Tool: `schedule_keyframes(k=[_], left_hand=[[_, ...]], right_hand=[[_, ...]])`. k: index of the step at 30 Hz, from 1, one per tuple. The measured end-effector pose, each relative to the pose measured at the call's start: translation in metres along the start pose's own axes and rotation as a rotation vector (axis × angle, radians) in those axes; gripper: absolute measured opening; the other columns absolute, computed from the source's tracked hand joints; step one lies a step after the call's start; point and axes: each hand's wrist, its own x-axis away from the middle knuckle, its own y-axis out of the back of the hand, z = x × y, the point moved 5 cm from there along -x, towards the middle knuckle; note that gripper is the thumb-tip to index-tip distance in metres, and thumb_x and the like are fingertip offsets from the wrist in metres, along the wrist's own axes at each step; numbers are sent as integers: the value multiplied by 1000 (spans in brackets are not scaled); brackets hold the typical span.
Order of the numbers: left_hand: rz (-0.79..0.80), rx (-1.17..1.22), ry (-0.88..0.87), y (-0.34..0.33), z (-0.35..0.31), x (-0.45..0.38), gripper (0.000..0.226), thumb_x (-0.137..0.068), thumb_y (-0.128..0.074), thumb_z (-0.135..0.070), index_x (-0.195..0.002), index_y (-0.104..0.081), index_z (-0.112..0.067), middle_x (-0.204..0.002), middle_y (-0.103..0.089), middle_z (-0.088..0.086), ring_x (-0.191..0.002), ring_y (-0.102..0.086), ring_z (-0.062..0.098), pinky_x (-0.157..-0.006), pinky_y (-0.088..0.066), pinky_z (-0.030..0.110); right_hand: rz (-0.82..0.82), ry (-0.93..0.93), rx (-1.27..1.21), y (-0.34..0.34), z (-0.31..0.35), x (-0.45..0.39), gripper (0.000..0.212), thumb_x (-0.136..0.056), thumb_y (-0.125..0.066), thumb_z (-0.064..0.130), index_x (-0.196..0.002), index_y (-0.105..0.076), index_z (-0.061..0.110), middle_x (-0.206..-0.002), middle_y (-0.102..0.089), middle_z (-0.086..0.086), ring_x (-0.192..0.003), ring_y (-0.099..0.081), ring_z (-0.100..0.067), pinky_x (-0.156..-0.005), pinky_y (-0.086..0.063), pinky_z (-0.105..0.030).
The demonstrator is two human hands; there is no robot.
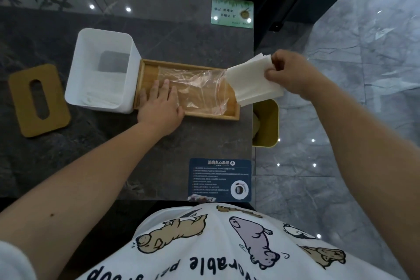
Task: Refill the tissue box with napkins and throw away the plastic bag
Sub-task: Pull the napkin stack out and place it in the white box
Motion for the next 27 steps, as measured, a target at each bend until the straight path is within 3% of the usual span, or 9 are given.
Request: schedule_keyframes(k=[4, 7, 9, 12, 14, 17, 21, 24, 27], left_hand=[[-9, -13, -8, 3, 3, 0, 69, -91, -25, -50, -153, -14, -20, -164, -7, 6, -149, 0, 29, -115, -5, 60], [-55, 41, -2, 18, 2, 4, 70, -90, -29, -47, -153, -14, -20, -164, -7, 6, -149, 2, 27, -116, -5, 57], [-146, 217, -36, 36, -5, 15, 66, -92, -26, -46, -152, -20, -20, -163, -12, 5, -149, -2, 22, -117, -10, 50], [-165, 766, -78, 73, -21, 37, 61, -95, -24, -54, -148, -33, -25, -157, -31, 0, -137, -23, -3, -109, -20, 27], [-36, 1165, -123, 93, -32, 54, 60, -94, -30, -63, -139, -48, -28, -143, -52, 0, -126, -46, 1, -105, -38, 35], [-13, 1298, -145, 115, -33, 83, 68, -86, -46, -69, -121, -60, -12, -120, -63, 17, -111, -60, 35, -95, -46, 62], [-101, 1400, -36, 120, -10, 113, 39, -80, -65, -60, -108, -65, -32, -106, -70, -4, -101, -66, 18, -90, -55, 49], [-184, 1509, 47, 118, 18, 123, 24, -91, -63, -38, -111, -64, -24, -103, -72, -7, -97, -68, 14, -81, -58, 35], [-232, 1711, 116, 117, 49, 130, 23, -94, -61, -26, -113, -64, -13, -108, -72, 2, -101, -68, 22, -81, -56, 34]], right_hand=[[72, 198, 172, 31, 33, 14, 16, -85, -64, 22, -99, -56, 21, -94, -60, -4, -84, -58, -22, -71, -47, -33], [150, 301, 254, 41, 62, 21, 15, -86, -64, 23, -96, -53, 26, -88, -56, 6, -80, -55, -13, -64, -41, -25], [224, 358, 294, 40, 82, 23, 16, -87, -64, 25, -99, -53, 29, -90, -55, 9, -81, -54, -10, -65, -42, -25], [358, 428, 357, 27, 110, 24, 17, -88, -64, 30, -101, -54, 33, -94, -57, 9, -84, -55, -10, -67, -45, -27], [444, 461, 388, 16, 130, 24, 16, -89, -64, 31, -99, -54, 37, -95, -58, 13, -85, -56, -7, -66, -43, -25], [564, 487, 365, -1, 158, 26, 14, -89, -65, 30, -100, -59, 36, -96, -63, 13, -86, -59, -6, -64, -41, -22], [629, 524, 315, -25, 194, 25, 11, -89, -67, 31, -96, -62, 38, -93, -68, 12, -82, -65, -4, -67, -44, -20], [626, 497, 101, -43, 213, 16, 17, -86, -69, 38, -102, -67, 36, -98, -72, 12, -87, -68, -3, -76, -53, -28], [604, 328, -466, -66, 215, 8, 41, -78, -70, 50, -109, -67, 24, -104, -69, 1, -95, -67, -17, -83, -56, -37]])
